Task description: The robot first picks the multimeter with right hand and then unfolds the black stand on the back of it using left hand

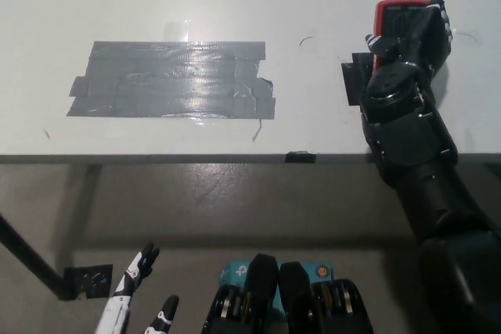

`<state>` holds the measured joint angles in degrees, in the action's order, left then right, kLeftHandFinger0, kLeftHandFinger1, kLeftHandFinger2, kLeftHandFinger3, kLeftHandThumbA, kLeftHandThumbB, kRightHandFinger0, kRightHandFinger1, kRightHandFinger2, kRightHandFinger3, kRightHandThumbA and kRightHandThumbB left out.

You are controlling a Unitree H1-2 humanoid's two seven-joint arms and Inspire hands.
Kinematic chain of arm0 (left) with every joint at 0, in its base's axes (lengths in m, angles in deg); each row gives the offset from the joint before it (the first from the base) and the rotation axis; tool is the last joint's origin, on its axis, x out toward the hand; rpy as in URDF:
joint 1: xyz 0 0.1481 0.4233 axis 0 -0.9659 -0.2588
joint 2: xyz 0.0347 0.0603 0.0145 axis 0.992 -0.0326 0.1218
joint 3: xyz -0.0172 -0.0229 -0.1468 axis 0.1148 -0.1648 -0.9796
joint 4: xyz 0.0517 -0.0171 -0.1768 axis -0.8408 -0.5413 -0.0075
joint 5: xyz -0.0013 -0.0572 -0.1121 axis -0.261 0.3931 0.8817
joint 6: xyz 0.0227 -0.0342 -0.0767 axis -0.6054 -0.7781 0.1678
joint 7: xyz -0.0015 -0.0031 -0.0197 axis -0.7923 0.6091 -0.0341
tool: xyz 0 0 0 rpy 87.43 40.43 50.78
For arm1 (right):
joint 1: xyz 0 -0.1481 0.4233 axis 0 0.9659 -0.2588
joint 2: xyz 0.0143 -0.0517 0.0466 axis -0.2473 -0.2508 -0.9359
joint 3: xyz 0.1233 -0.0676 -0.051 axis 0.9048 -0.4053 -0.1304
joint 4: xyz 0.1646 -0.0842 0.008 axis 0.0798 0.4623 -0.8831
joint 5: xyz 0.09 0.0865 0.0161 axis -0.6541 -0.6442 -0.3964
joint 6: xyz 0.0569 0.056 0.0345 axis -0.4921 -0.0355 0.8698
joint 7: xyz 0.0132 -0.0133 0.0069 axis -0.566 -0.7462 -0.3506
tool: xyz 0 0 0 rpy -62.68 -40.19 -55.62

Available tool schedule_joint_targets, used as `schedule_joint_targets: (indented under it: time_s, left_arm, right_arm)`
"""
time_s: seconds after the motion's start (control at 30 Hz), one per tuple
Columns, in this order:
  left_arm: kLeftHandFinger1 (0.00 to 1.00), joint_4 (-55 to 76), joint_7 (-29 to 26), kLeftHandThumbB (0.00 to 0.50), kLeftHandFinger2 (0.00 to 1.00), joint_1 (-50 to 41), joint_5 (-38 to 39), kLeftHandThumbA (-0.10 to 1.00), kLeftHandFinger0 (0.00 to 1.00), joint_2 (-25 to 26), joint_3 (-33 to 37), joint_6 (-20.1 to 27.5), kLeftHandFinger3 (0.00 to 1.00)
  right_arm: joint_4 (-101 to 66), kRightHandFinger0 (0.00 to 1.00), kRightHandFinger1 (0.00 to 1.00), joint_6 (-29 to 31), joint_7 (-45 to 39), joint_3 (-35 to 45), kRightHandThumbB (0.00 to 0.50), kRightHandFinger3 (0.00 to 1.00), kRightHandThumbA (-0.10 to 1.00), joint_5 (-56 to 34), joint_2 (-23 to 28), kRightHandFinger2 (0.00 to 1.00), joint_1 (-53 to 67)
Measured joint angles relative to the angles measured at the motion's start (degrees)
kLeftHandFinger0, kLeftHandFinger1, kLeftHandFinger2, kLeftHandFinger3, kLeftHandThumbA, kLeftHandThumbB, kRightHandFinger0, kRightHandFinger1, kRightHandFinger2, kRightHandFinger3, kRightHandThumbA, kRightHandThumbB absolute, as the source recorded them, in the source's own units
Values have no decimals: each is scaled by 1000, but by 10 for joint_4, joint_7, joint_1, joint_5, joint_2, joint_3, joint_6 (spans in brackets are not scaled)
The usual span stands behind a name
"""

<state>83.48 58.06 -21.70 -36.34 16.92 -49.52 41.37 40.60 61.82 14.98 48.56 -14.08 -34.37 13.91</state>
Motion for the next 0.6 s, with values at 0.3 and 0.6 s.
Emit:
schedule_joint_targets:
  time_s: [0.3, 0.6]
  left_arm:
    - [1000, 0, 0, 5, 1000, 0, -1, 777, 1000, 1, 0, -2, 1000]
    - [1000, 0, 0, 2, 1000, 2, -1, 769, 1000, 3, 0, -2, 1000]
  right_arm:
    - [21, 1000, 1000, 7, 9, 0, 500, 1000, 918, -13, 4, 1000, -1]
    - [45, 1000, 1000, 12, 14, 0, 500, 1000, 857, -25, 4, 1000, -2]
